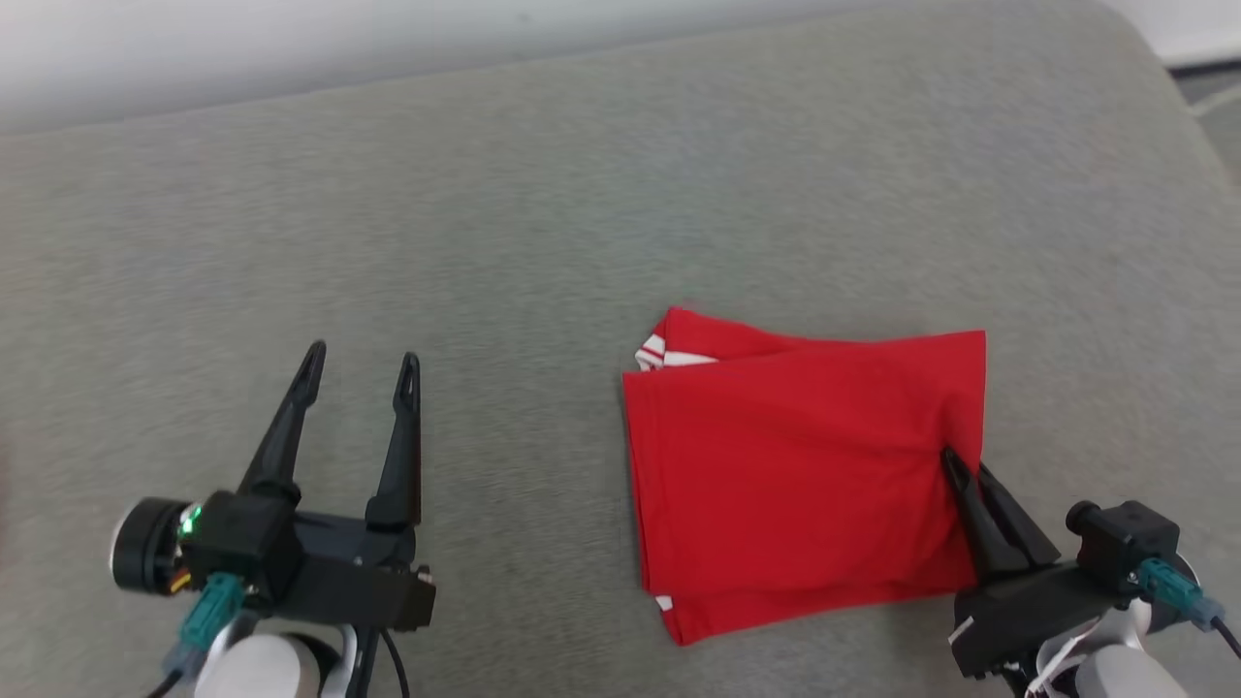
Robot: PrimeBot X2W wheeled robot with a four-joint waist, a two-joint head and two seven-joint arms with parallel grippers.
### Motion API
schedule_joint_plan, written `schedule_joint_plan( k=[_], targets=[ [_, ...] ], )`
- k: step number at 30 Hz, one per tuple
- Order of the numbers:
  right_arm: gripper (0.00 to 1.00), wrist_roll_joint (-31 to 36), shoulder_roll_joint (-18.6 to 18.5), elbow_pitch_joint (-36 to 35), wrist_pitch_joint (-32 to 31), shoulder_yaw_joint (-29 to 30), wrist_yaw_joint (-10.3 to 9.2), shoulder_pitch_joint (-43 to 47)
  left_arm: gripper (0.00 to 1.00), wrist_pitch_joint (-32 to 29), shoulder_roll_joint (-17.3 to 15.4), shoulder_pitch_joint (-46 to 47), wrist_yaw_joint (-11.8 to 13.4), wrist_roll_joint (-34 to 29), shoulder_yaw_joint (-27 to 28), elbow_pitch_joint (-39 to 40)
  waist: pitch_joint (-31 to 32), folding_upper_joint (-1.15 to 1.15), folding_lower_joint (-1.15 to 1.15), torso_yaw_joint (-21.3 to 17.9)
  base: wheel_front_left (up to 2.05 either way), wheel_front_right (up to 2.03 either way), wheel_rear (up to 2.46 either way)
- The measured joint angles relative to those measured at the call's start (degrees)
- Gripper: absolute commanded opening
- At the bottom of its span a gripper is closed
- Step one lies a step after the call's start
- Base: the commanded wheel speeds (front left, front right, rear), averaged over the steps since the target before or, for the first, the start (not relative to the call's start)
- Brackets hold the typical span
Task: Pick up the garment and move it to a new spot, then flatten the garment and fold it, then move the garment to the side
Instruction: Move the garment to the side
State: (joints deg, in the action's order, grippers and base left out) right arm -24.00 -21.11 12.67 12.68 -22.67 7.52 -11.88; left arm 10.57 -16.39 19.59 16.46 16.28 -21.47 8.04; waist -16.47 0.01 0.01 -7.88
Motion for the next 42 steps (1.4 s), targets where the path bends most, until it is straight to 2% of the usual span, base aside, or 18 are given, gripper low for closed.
schedule_joint_plan(
  k=[9, 15, 22, 30, 31, 32, 33, 38, 42],
  targets=[
    [0.00, -0.2, 1.0, 3.2, 2.2, 2.0, 0.00, -8.1, 1.00, -3.0, -0.8, 4.8, -0.6, -1.8, -1.5, 2.2, -4.1, 0.00, 0.00, -7.3, 0.00, 0.00, 0.00],
    [0.00, 0.7, -2.1, 5.5, 2.4, 5.1, 0.00, -17.8, 1.00, -5.0, -1.2, 7.8, -1.0, -3.1, -2.6, 3.5, -7.9, 0.00, 0.00, -9.5, 0.00, 0.00, 0.00],
    [0.00, 0.8, -7.7, 11.7, 2.4, 6.3, 0.00, -24.1, 1.00, -5.8, -1.2, 9.7, -1.7, -4.3, -3.9, 4.4, -11.1, 0.01, 0.00, -9.7, 0.00, 0.00, 0.00],
    [0.00, 0.2, -13.7, 21.0, 2.4, 8.9, 0.00, -31.4, 1.00, -6.7, -1.4, 11.6, -1.7, -4.9, -4.6, 5.4, -13.8, 0.01, 0.00, -7.4, 0.00, 0.00, 0.00],
    [0.12, -0.3, -13.7, 21.3, 2.4, 9.1, 0.00, -31.9, 1.00, -6.7, -1.5, 11.7, -1.7, -5.1, -4.6, 5.5, -14.1, 0.01, 0.00, -7.2, 0.00, 0.00, 0.00],
    [0.63, -1.0, -13.7, 21.8, 2.5, 9.1, 0.00, -32.4, 1.00, -6.7, -1.5, 11.8, -1.7, -5.2, -4.7, 5.5, -14.3, 0.00, 0.00, -7.0, 0.00, 0.00, 0.00],
    [1.00, -1.1, -13.7, 23.0, 2.4, 9.2, 0.00, -33.0, 1.00, -6.7, -1.4, 11.9, -1.7, -5.3, -4.8, 5.6, -14.5, 0.00, 0.00, -6.8, 0.00, 0.00, 0.00],
    [1.00, -0.7, -13.9, 24.9, 2.5, 13.1, 0.00, -34.6, 1.00, -6.4, -1.2, 12.2, -1.7, -5.3, -5.1, 5.3, -14.8, 0.01, 0.00, -5.9, 0.00, 0.00, 0.00],
    [1.00, 1.4, -12.3, 21.0, 2.5, 17.0, 0.00, -33.2, 1.00, -5.6, -1.0, 11.9, -1.6, -4.7, -5.1, 4.6, -13.7, 0.00, 0.00, -5.6, 0.00, 0.00, 0.00]
  ],
)
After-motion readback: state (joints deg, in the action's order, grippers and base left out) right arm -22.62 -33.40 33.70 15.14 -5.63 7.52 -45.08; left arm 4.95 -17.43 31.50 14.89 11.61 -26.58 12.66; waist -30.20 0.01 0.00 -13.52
